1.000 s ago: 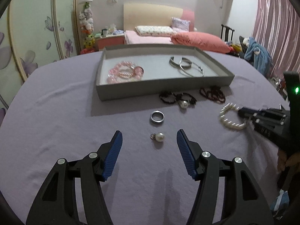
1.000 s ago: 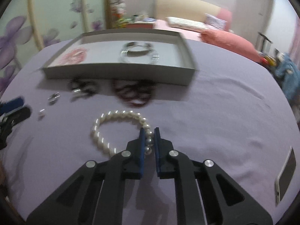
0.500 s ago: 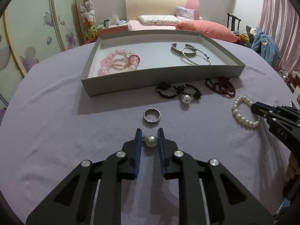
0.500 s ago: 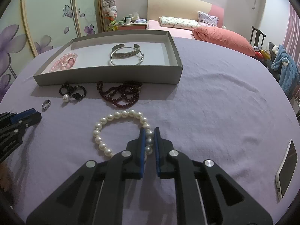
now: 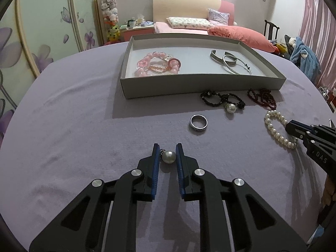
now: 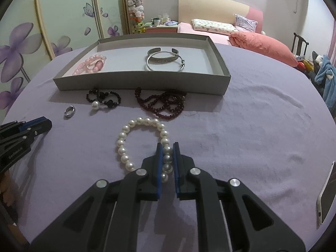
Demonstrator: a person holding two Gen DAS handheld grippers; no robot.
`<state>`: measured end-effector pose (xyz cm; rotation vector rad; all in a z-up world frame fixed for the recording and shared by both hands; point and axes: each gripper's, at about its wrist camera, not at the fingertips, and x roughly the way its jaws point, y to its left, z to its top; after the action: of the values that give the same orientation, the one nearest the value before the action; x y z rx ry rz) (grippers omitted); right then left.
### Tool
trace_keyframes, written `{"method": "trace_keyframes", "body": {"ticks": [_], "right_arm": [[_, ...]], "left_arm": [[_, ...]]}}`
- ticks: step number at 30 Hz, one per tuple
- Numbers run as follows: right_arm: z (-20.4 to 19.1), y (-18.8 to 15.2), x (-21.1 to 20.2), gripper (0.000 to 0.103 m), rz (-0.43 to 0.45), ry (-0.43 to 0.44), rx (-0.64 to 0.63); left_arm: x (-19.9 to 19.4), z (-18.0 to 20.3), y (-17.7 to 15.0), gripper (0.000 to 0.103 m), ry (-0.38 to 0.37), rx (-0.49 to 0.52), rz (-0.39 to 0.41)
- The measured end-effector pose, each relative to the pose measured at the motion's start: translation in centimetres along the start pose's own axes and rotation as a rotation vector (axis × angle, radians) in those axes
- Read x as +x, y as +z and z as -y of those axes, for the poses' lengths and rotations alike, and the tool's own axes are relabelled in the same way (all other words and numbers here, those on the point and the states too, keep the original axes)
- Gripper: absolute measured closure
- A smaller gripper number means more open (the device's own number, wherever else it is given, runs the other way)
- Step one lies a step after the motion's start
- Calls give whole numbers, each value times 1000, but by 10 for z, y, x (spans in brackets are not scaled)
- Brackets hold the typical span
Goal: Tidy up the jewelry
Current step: 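Grasp the pearl earring with the left tool while the right tool grasps the white pearl bracelet, then lift the earring with the left tool while the right tool lifts the pearl bracelet over the tray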
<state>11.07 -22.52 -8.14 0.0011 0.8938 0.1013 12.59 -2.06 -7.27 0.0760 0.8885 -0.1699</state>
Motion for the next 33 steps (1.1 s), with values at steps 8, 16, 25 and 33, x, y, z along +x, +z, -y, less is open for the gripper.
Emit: {"method": "trace_keyframes", "body": {"ticks": [8, 16, 25, 33], "right_arm": [[1, 0, 0, 92, 0, -2, -2], [5, -1, -5, 93, 18, 47, 38], [-1, 13, -43, 93, 176, 154, 79], [-17, 20, -69, 93, 293, 190, 57]], "left_arm": [[0, -1, 0, 86, -9, -8, 0], [-4, -11, -2, 87, -24, -46, 13], [-27, -13, 0, 87, -32, -65, 120], [-49, -4, 5, 87, -22, -57, 239]]}}
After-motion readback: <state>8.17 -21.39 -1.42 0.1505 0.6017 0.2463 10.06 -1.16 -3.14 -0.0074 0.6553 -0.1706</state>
